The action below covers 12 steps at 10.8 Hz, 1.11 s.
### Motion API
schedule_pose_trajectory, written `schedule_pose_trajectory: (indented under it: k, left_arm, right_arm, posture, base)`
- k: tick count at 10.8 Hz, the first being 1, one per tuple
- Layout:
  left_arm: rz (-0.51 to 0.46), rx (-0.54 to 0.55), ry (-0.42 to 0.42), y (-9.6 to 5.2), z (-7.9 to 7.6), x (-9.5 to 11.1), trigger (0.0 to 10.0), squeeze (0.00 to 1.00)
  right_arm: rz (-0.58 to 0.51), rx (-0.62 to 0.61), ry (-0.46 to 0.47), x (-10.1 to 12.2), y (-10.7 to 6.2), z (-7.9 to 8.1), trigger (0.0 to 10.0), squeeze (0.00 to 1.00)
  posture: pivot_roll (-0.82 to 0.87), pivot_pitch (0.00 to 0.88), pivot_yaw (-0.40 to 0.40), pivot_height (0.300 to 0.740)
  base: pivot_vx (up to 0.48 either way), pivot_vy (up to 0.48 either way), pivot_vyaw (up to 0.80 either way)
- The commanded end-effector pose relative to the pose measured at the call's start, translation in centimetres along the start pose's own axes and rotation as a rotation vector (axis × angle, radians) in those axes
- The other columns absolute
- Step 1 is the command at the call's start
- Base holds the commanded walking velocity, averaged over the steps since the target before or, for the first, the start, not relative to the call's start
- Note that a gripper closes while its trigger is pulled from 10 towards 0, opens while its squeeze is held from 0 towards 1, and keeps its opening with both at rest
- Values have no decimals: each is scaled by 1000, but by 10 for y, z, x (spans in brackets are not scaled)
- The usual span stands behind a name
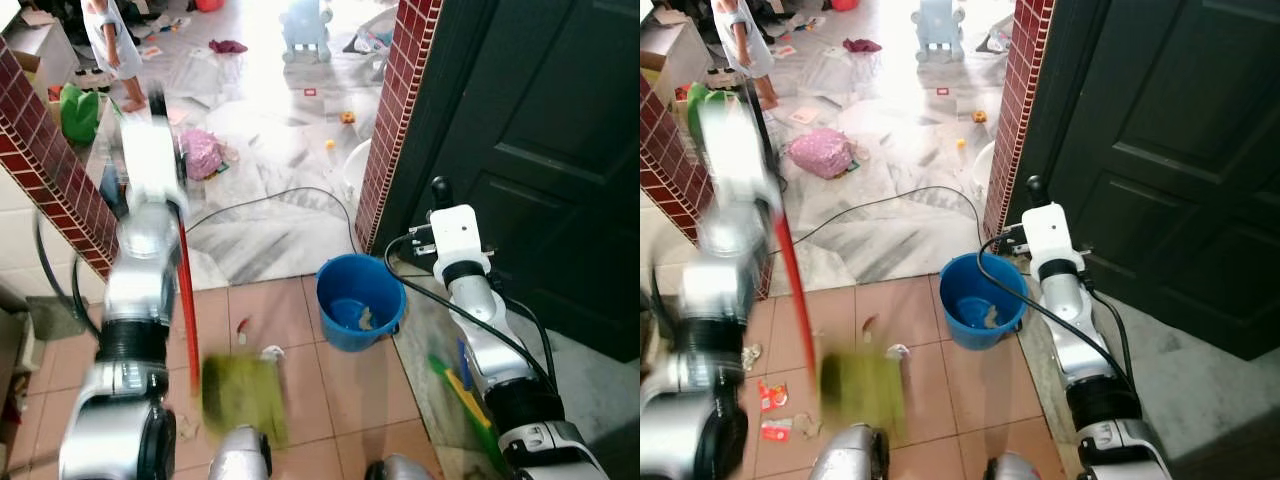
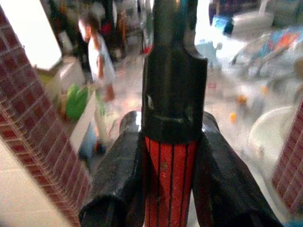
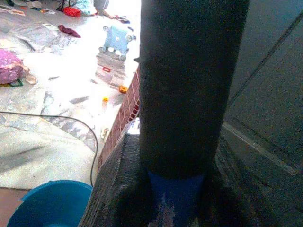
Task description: Sweep floor
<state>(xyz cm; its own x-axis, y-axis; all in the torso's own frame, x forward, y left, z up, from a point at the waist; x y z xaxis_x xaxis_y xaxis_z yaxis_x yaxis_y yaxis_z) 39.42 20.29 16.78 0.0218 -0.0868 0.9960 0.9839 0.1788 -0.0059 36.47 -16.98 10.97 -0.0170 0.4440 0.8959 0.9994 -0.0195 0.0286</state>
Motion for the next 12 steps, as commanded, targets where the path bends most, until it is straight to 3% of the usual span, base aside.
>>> schedule_pose_trajectory:
  k: [1,3,4,5,6,7,8,10,12]
  left_arm:
    - [-79,13,-33,-2,2,29,10000,0]
    - [190,85,-96,-25,9,-10,10000,0]
    - [265,47,-217,-41,13,-24,10000,0]
    - [398,55,-242,-59,18,-42,10000,0]
    - [483,-6,-210,-83,17,-54,10000,0]
    - [512,-32,-149,-96,15,-66,10000,0]
    - [518,-16,-165,-101,13,-75,10000,0]
    - [413,-14,-206,-95,2,-71,10000,0]
    - [235,35,-140,-80,8,-57,10000,0]
  right_arm:
    - [-34,0,-30,8,4,-4,10000,0]
    - [-16,2,-38,3,5,-6,10000,0]
    - [-18,8,-44,3,5,-5,10000,0]
    - [-18,12,-47,3,6,-6,10000,0]
    - [-20,26,-55,4,6,-4,10000,0]
    - [-20,29,-55,3,6,-3,10000,0]
    - [-21,30,-44,4,6,-3,10000,0]
    - [-23,51,43,10,8,0,10000,0]
    - [-41,118,102,17,12,8,10000,0]
  posture:
    - [31,24,-28,740]
    - [45,35,-27,740]
    - [51,47,-22,740]
    - [64,67,-31,740]
    - [66,71,-31,740]
    - [64,69,-29,740]
    - [57,66,-28,740]
    - [32,49,-32,740]
    - [25,41,-37,740]
  base:
    - [0,0,0]
    - [0,0,0]
    - [0,0,0]
    - [0,0,0]
    - [0,0,0]
    - [0,0,0]
    - [0,0,0]
    - [0,0,0]
    - [0,0,0]
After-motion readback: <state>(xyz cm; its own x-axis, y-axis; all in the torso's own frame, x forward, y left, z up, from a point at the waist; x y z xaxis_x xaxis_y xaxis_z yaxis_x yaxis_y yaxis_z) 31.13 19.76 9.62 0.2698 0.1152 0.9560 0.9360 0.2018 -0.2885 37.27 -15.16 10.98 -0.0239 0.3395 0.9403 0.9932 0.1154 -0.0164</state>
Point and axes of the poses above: a point about 5 cm out from each wrist's last joint towards the gripper, its own y axis pointing out of the wrist towards the gripper, its own x axis along the axis of the wrist's last joint, z = x × y, the point moved 4 cm from there along y, pointing out of the wrist towards the gripper, and after that the axes turned 3 degrees about -y, right-handed, at the moved point
